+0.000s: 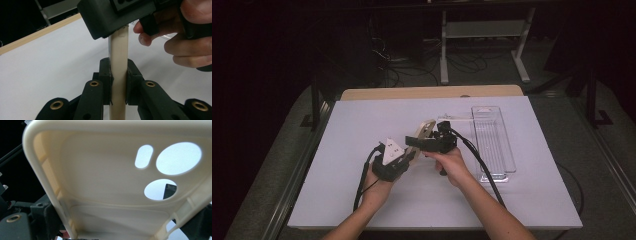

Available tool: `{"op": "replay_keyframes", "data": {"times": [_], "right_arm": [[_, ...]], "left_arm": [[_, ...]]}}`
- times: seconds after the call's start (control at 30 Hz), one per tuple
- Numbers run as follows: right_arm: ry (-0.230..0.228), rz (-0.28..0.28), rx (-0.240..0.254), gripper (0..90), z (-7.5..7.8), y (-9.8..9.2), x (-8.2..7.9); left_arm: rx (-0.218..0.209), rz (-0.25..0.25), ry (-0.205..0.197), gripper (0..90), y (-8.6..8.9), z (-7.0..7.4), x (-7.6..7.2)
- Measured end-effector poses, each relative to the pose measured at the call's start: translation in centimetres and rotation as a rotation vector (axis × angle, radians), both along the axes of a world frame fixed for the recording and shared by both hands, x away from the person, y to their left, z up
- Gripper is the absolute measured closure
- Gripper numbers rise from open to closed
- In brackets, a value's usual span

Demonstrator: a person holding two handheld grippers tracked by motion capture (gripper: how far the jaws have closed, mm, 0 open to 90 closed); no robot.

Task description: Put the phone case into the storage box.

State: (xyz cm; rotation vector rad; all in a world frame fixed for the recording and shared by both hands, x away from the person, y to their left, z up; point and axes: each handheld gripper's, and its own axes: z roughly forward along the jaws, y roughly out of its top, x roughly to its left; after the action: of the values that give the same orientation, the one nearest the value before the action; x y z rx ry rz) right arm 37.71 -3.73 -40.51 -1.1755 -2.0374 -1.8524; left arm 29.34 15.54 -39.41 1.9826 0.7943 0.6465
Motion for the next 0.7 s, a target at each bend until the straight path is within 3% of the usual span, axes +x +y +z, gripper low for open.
{"op": "replay_keyframes", "data": {"times": [0.3,0.57,0.7], "right_arm": [[-0.018,-0.006,-0.021,9.2,-0.1,0.0,0.0],[-0.019,-0.014,-0.037,9.3,0.0,-0.1,0.0],[-0.018,-0.017,-0.042,9.3,0.0,-0.2,0.0]], "left_arm": [[0.003,-0.021,0.027,62.5,0.1,-0.1,0.2],[0.041,-0.071,0.081,48.2,0.8,0.0,0.7],[0.034,-0.093,0.117,42.6,1.1,-0.1,0.9]]}}
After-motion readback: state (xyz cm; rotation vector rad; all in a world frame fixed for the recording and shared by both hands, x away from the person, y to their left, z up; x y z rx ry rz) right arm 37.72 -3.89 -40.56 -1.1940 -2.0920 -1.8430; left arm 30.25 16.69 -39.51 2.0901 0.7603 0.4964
